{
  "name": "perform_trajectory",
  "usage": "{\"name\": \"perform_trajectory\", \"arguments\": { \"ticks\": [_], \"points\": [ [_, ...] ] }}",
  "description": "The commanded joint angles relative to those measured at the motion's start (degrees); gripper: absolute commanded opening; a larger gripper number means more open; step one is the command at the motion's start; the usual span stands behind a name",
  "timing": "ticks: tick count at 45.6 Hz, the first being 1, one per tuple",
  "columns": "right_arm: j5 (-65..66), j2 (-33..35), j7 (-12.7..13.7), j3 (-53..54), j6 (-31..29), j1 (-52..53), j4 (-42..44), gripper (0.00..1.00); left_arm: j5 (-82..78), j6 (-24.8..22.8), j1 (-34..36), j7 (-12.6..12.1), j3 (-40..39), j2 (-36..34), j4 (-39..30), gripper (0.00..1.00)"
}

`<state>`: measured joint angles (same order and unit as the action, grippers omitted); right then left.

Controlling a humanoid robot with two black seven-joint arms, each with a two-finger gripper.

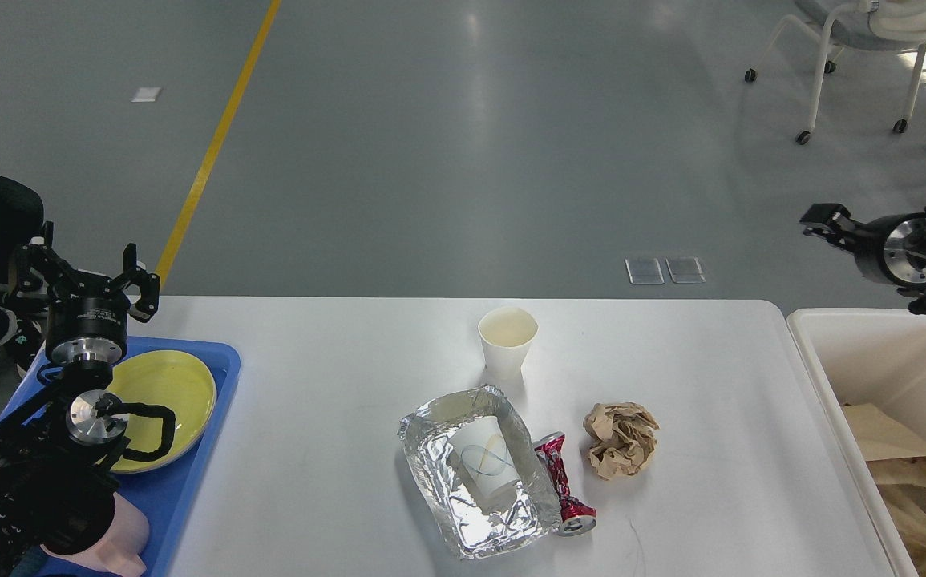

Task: Tidy desktop
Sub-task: 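Raise the right gripper away from the bin, then reach the right gripper to the white paper cup and grasp it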

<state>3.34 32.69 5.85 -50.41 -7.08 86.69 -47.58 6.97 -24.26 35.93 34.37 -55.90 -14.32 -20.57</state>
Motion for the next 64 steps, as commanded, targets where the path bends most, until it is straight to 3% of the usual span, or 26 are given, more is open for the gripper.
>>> {"name": "perform_trajectory", "arguments": {
  "ticks": [1,12,20,24,32,43,64],
  "points": [
    [-1.4,-1.7,0.1,-5.6,-5.0,10.4,-9.1,1.00,0.0,0.0,0.0,0.0,0.0,0.0,0.0,0.97],
    [-4.6,-2.3,0.0,-8.6,-12.0,25.5,-19.6,1.00,0.1,0.0,0.0,0.0,0.0,0.0,0.0,0.97],
    [-4.6,-4.2,-0.2,-10.3,-27.8,32.7,-20.4,1.00,0.1,0.0,0.0,0.1,0.0,0.0,0.0,0.97],
    [-4.8,-5.0,-0.3,-9.9,-32.2,35.7,-21.6,1.00,0.1,0.0,0.0,0.0,0.0,0.0,0.0,0.97],
    [-6.6,-7.5,-0.3,-9.4,-29.6,34.2,-21.3,1.00,0.0,0.0,0.0,0.0,0.0,0.0,0.0,0.97],
    [-7.6,-11.1,-0.3,-1.8,-21.7,20.4,-17.5,1.00,0.1,0.0,0.0,0.0,0.0,0.0,0.0,0.97],
    [-7.6,-26.2,-0.2,5.8,-18.1,0.3,-2.3,1.00,0.0,0.0,0.0,0.1,0.0,0.0,0.0,0.97]
  ]
}}
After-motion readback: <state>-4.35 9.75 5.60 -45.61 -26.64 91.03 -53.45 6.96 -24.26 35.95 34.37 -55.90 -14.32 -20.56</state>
